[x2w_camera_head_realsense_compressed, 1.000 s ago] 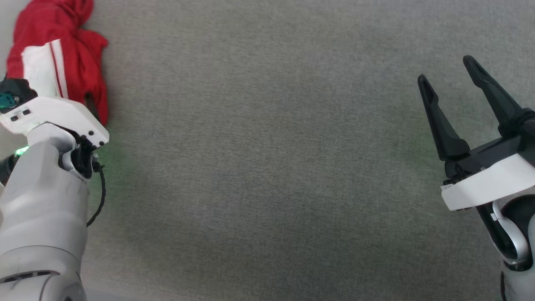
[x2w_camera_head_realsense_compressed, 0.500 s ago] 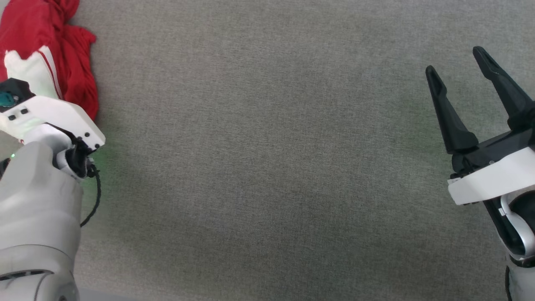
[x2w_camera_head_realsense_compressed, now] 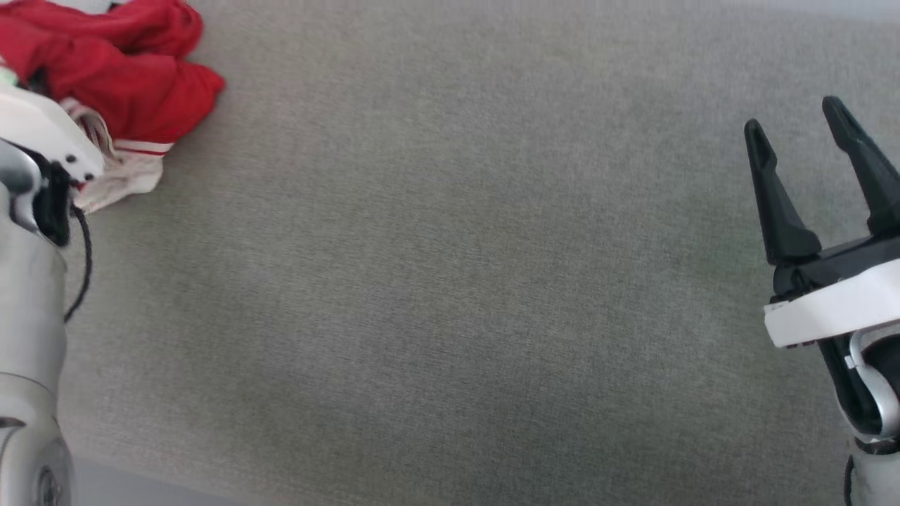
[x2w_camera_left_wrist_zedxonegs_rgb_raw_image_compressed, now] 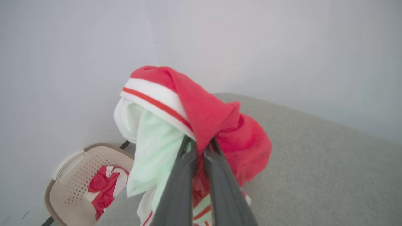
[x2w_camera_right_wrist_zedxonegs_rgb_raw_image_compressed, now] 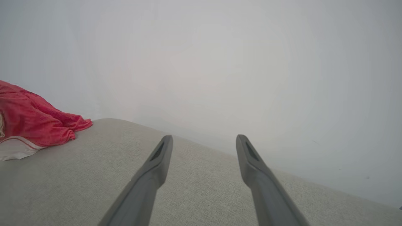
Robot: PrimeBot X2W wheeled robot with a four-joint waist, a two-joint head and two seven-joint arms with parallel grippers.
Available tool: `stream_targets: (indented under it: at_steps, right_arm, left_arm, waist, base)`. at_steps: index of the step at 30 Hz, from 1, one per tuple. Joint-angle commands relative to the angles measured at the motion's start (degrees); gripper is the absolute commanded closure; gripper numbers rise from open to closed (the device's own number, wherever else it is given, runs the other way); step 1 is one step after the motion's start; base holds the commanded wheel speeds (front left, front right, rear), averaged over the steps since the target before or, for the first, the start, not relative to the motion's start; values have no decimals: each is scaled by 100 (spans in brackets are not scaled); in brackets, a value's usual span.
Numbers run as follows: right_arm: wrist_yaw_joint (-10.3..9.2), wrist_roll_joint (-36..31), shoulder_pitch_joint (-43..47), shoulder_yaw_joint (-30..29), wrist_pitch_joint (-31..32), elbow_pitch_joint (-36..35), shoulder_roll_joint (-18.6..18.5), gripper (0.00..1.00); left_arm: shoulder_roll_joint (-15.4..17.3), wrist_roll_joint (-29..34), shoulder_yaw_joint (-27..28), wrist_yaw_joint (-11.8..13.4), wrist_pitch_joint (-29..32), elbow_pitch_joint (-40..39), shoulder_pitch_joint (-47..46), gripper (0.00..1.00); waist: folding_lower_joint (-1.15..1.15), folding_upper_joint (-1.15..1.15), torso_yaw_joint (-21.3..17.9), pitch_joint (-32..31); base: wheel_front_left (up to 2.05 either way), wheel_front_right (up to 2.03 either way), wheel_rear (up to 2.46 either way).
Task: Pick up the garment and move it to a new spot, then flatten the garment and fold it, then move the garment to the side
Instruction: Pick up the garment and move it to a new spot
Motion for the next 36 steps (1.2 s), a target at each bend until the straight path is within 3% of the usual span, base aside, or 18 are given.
stream_targets:
  at_steps: [1, 11, 19, 36]
  right_arm:
    - [0, -7, 73, -21, -68, 29, 53, 0]
    - [0, -33, 278, -186, -315, 191, 328, 0]
    - [0, -23, 438, -385, -490, 232, 508, 0]
    - [0, -134, 662, -1142, -799, 179, 839, 0]
  left_arm:
    - [74, 90, -63, -58, -115, -66, -109, 100]
    - [206, 327, -476, -268, -457, -488, -467, 100]
    - [205, 419, -848, -369, -181, -1200, -608, 100]
    - [384, -29, -1402, -367, 1865, -4896, 400, 100]
  waist:
    - [0, 0, 100, -169]
    - [0, 0, 235, -635]
    - [0, 0, 224, -904]
    - [0, 0, -684, -1167]
  base:
    - [0, 0, 0]
    - [0, 0, 0]
    - [0, 0, 0]
    - [0, 0, 0]
